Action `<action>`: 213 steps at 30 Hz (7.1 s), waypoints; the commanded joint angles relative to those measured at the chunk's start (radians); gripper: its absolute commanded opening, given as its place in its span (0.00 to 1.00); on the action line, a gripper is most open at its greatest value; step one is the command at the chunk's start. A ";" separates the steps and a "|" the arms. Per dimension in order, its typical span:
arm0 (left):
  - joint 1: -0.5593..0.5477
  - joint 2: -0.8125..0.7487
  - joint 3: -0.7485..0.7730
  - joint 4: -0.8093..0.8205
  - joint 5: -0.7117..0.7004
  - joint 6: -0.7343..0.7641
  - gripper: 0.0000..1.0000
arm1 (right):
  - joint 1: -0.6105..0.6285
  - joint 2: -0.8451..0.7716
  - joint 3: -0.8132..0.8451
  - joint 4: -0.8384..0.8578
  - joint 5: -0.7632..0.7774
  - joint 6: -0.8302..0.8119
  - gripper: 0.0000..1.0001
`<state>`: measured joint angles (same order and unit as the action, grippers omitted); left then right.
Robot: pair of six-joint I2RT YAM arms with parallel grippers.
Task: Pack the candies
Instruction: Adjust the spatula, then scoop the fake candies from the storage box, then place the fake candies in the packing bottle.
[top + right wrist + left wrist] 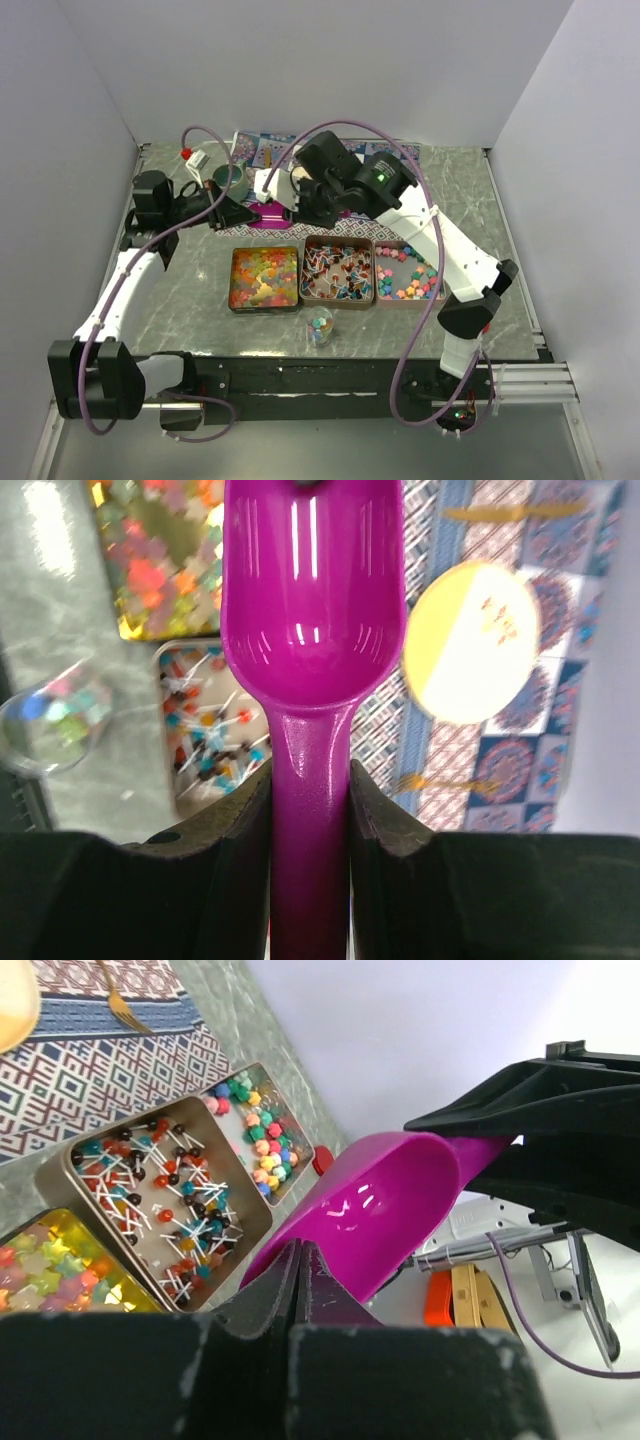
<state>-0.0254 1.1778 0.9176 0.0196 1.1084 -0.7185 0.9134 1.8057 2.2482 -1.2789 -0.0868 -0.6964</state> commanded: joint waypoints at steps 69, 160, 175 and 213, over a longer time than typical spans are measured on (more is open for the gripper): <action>0.185 -0.029 -0.482 -0.452 -0.602 -0.151 0.01 | -0.171 0.064 -0.661 0.164 0.358 -0.608 0.00; 0.350 -0.015 -0.411 -0.307 -0.519 0.007 0.01 | -0.324 0.028 -0.821 0.193 -0.484 -0.853 0.00; 0.441 -0.026 -0.310 -0.234 -0.220 0.184 0.67 | -0.442 -0.147 -0.996 0.297 -0.686 -0.773 0.00; 0.558 -0.161 -0.186 -0.248 -0.268 0.149 0.72 | -0.151 -0.637 -1.010 0.021 -0.160 -0.531 0.00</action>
<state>0.5289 1.0401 0.7471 -0.2699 0.8116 -0.5415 0.7307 1.1706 1.2045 -1.2343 -0.3305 -1.2678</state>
